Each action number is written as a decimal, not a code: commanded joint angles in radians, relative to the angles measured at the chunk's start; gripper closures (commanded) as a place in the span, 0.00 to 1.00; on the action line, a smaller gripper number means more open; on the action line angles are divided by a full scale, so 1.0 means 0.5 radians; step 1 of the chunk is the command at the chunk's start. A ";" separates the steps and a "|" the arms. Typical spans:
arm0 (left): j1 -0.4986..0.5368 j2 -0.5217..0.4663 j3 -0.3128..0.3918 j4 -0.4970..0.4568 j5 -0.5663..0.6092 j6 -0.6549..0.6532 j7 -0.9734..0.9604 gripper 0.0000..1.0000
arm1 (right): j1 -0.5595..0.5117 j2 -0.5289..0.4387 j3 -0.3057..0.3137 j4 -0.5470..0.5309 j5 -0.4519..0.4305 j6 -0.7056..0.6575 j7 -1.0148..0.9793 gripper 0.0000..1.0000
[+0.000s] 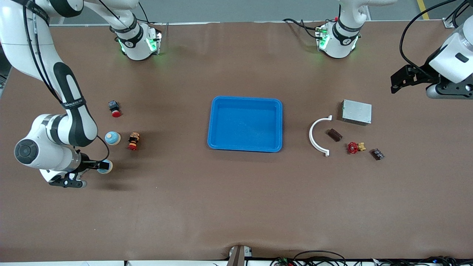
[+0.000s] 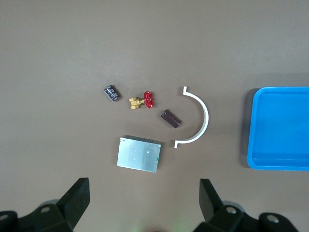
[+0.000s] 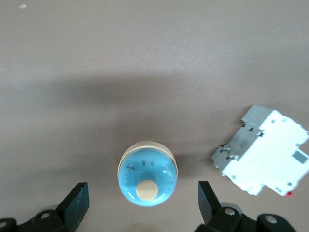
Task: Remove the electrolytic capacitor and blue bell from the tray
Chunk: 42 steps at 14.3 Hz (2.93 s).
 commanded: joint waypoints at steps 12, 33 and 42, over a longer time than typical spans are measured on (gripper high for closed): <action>0.024 -0.001 -0.010 0.001 -0.011 -0.036 -0.072 0.00 | 0.135 -0.564 0.011 -0.016 -0.025 -0.639 0.181 0.00; 0.031 0.018 -0.010 0.007 0.121 -0.026 -0.051 0.00 | 0.139 -1.101 -0.007 0.416 0.107 -1.535 0.181 0.00; 0.034 0.027 -0.001 0.056 0.103 -0.032 -0.084 0.00 | 0.154 -1.104 0.017 0.420 0.104 -1.535 0.153 0.00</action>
